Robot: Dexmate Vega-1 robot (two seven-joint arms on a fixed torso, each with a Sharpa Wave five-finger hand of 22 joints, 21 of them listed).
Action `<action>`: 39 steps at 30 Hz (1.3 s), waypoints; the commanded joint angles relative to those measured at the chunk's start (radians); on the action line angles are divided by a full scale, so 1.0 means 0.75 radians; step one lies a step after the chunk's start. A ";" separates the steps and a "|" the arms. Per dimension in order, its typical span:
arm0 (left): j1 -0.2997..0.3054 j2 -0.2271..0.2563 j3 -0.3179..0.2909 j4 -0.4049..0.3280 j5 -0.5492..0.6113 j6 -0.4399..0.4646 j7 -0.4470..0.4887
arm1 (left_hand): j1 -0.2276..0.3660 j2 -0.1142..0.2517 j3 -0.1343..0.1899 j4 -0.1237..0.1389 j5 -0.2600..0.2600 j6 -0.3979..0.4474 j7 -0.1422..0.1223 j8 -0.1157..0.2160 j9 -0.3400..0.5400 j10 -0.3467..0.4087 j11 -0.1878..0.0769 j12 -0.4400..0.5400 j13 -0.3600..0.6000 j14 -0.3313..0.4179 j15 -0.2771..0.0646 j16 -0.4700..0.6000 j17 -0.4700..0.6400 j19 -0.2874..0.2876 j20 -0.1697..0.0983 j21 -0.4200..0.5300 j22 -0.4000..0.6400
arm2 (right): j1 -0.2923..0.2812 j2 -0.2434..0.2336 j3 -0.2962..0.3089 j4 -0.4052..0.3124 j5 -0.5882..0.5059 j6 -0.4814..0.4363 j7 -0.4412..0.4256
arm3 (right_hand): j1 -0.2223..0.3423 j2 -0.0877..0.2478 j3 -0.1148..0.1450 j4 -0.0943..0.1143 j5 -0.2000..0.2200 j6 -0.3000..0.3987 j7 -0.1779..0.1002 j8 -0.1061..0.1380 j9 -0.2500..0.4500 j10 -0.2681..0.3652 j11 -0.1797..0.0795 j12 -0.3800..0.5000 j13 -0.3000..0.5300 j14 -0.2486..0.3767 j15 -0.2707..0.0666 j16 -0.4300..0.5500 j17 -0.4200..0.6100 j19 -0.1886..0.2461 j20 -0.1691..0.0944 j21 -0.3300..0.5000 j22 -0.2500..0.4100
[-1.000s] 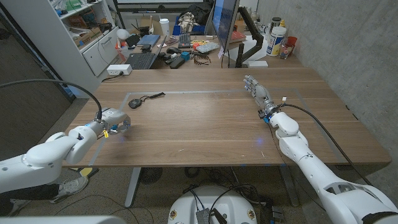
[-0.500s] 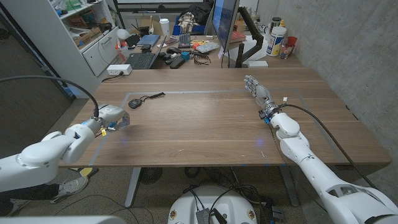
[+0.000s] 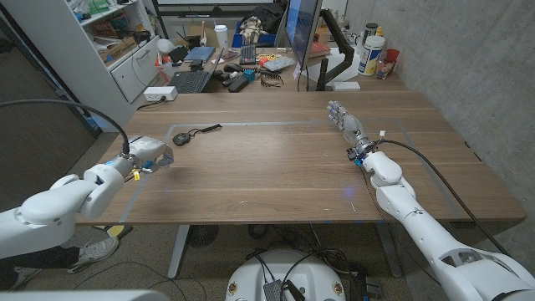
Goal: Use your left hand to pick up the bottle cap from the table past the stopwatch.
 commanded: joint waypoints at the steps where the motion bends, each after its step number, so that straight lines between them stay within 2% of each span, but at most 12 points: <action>1: 0.024 -0.071 -0.084 -0.005 0.067 -0.057 -0.031 | 0.012 0.014 0.007 0.008 0.006 0.076 0.062 0.011 0.003 0.086 -0.050 0.060 0.133 0.017 -0.116 -0.005 0.008 -0.005 -0.107 0.012 0.004 | -0.001 -0.004 -0.017 -0.008 -0.008 0.002 -0.024 | -0.016 0.003 -0.003 0.008 0.007 -0.001 -0.007 0.003 0.005 0.002 0.009 -0.003 0.008 -0.003 0.014 -0.002 0.003 -0.013 -0.003 -0.002 0.006; 7: 0.026 -0.113 -0.113 -0.005 0.090 -0.081 -0.041 | 0.016 0.015 0.006 0.007 0.007 0.074 0.057 0.008 0.001 0.087 -0.050 0.064 0.140 0.022 -0.116 -0.008 0.015 -0.008 -0.107 0.019 0.005 | 0.000 -0.005 -0.022 -0.007 -0.008 0.005 -0.029 | -0.018 0.002 -0.004 0.009 0.008 -0.002 -0.007 0.003 0.005 0.002 0.009 -0.003 0.008 -0.002 0.014 -0.001 0.003 -0.014 -0.003 -0.002 0.005; 22: -0.002 -0.160 -0.132 -0.004 0.132 -0.125 -0.062 | 0.020 0.017 0.005 0.010 0.007 0.090 0.064 0.011 -0.003 0.091 -0.050 0.071 0.154 0.033 -0.116 -0.016 0.031 -0.012 -0.106 0.039 0.008 | 0.016 0.000 -0.036 0.023 -0.013 0.020 -0.037 | -0.024 -0.003 -0.008 0.012 0.008 -0.002 -0.005 0.003 0.005 0.002 0.009 -0.004 0.008 -0.001 0.013 -0.001 0.004 -0.015 -0.003 -0.002 0.005; 39: 0.004 -0.231 -0.194 -0.034 0.188 -0.163 -0.064 | 0.024 0.020 0.004 0.011 0.007 0.093 0.056 0.013 0.001 0.100 -0.048 0.078 0.168 0.043 -0.117 -0.021 0.048 -0.013 -0.108 0.058 0.011 | 0.008 -0.007 -0.040 0.016 -0.017 0.037 -0.052 | -0.027 -0.005 -0.010 0.013 0.010 -0.002 -0.006 0.003 0.005 0.001 0.009 -0.004 0.008 -0.002 0.013 -0.001 0.003 -0.018 -0.004 -0.002 0.005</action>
